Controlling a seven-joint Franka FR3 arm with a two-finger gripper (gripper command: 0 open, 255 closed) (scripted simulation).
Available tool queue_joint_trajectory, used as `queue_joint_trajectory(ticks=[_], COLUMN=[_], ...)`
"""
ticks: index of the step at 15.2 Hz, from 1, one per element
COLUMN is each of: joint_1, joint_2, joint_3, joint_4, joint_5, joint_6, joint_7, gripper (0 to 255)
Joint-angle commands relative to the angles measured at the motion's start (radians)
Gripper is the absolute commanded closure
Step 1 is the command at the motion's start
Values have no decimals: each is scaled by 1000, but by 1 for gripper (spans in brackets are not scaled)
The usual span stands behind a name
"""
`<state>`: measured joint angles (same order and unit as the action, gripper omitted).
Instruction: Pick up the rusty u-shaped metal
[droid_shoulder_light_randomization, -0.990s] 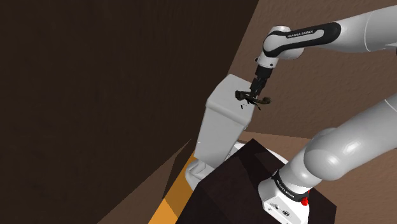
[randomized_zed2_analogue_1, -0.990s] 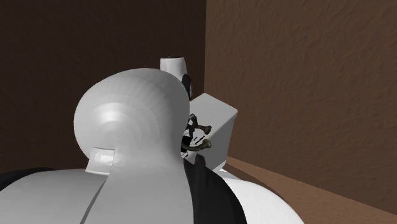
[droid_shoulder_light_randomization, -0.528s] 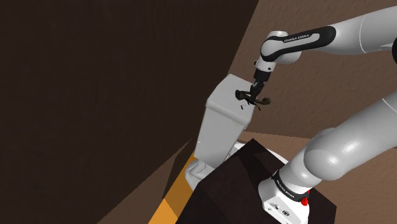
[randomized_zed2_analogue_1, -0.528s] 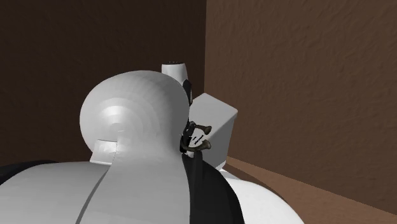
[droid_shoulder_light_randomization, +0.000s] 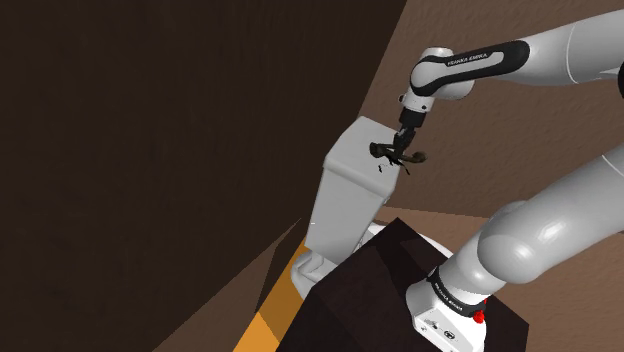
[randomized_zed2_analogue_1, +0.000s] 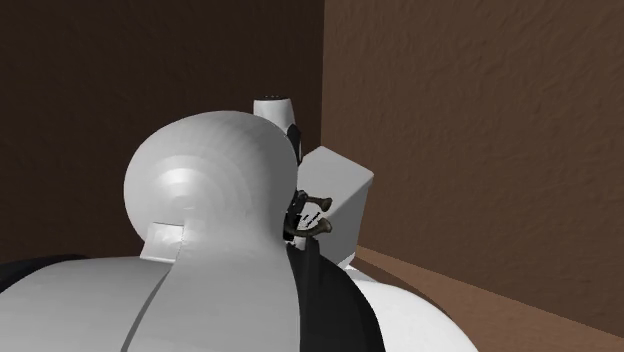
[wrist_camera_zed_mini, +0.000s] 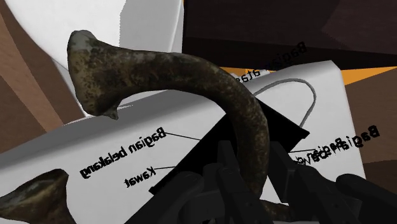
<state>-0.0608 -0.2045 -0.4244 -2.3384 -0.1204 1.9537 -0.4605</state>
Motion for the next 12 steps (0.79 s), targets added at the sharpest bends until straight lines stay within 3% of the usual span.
queue_joint_trajectory(ticks=[1, 12], joint_1=[0, 2], joint_2=[-8, -61], joint_3=[2, 19], joint_4=[14, 117], joint_5=[-1, -9], joint_6=[-22, -176], joint_7=[2, 11], gripper=[255, 255])
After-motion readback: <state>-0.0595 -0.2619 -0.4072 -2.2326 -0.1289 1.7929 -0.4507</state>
